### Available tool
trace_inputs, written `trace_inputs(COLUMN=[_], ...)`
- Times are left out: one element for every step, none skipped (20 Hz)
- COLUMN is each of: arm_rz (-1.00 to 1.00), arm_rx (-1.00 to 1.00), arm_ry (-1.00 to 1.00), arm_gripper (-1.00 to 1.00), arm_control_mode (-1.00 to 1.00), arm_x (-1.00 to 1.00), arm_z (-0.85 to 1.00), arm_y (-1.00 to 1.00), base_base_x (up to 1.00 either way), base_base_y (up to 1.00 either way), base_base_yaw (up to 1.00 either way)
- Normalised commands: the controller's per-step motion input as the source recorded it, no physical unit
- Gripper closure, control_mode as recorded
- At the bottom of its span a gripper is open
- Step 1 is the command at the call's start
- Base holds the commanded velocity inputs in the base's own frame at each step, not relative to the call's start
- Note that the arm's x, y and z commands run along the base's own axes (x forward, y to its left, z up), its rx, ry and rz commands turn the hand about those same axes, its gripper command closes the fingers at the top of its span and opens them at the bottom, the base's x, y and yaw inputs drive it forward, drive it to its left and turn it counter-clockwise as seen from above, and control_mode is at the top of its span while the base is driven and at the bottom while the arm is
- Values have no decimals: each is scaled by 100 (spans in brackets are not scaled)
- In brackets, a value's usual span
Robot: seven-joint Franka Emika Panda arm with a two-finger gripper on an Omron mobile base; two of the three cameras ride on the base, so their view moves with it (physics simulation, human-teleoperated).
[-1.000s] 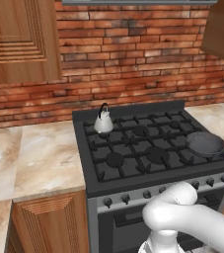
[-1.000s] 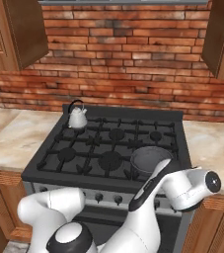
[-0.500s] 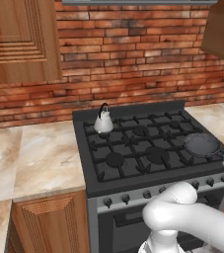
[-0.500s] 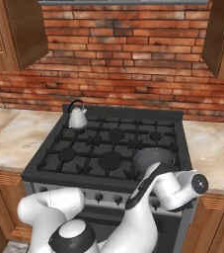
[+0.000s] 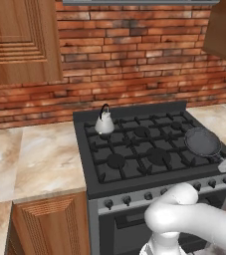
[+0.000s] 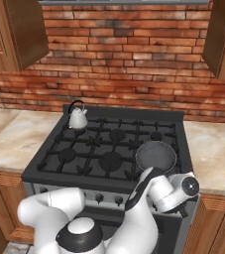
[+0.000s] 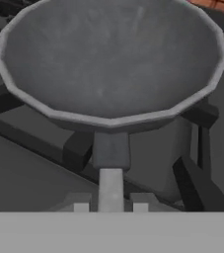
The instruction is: Pick the pan from the cabinet and place it on the stove. Then turn on the stove burner for the pan.
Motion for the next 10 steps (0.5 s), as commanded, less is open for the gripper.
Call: trace_inputs(arm_rz=[-3,-1,0,0,0,0,0,0,0,0], arm_rx=[-1,0,0,0,0,0,0,0,0,0], arm_ry=[0,0,0,0,0,0,0,0,0,0], arm_gripper=[100,100,100,100,100,100,100,100,-100,-100], arm_control_mode=[-100,-100,-100,-100,-100,-100,-100,-100,-100,-100], arm_x=[8,0,0,0,0,-6,-10,-7,0,-1], arm_z=[-16,-7,-2,0,0,0,0,0,0,2], arm_y=[-2,-4,-11,-11,-13,-13,-11,-10,0,0], base_base_x=[0,0,0,0,0,0,0,0,0,0], base_base_y=[0,0,0,0,0,0,0,0,0,0], base_base_yaw=[0,0,0,0,0,0,0,0,0,0])
